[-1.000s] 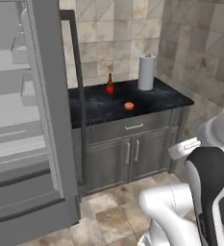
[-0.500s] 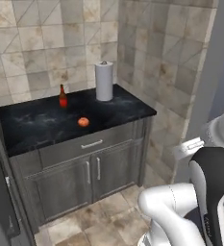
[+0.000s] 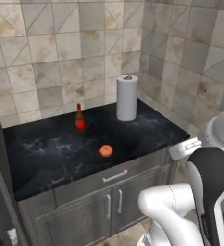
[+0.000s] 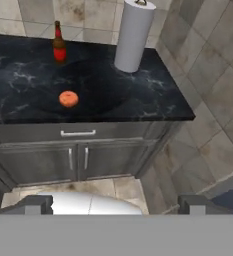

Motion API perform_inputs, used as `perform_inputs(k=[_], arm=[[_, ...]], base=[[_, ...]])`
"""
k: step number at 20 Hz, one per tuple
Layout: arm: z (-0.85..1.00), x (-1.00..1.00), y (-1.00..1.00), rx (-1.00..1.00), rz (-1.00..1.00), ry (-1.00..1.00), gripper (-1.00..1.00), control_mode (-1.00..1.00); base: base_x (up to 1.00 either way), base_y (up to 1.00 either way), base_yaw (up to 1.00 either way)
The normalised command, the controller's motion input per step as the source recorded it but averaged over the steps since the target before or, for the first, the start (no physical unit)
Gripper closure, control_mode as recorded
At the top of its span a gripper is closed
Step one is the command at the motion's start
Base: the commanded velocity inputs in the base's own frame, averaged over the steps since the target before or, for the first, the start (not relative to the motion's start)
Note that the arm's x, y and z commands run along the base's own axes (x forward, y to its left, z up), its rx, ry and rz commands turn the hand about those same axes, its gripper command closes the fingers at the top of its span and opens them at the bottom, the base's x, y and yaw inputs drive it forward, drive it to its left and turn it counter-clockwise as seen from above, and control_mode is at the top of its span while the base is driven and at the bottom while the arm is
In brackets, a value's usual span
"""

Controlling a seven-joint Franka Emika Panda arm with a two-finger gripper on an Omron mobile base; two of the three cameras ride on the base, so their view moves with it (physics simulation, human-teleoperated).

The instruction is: Place the beers on the top shelf of the fridge to keep them out of children's reach, and place the squash on lower shelves for easy access.

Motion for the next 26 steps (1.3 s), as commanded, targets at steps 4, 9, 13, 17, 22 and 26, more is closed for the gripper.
perform_inputs(k=[4, 9, 13, 17, 22, 26], arm=[[0.0, 0.0, 0.0, 0.0, 0.0, 0.0, -1.0, 1.0], [0.0, 0.0, 0.0, 0.0, 0.0, 0.0, -1.0, 1.0], [-0.43, 0.5, 0.25, 0.0, 0.13, 0.01, -1.0, -1.0], [-0.43, 0.42, 0.16, 0.0, 0.16, 0.04, -1.0, -1.0], [-0.35, 0.45, 0.25, 0.0, 0.16, 0.02, -1.0, -1.0], [-0.22, 0.51, 0.41, 0.0, 0.12, 0.03, -1.0, -1.0]], base=[[0.84, 0.14, 0.07], [0.74, 0.29, 0.09], [0.0, 0.0, 0.0], [0.0, 0.0, 0.0], [0.0, 0.0, 0.0], [0.0, 0.0, 0.0]])
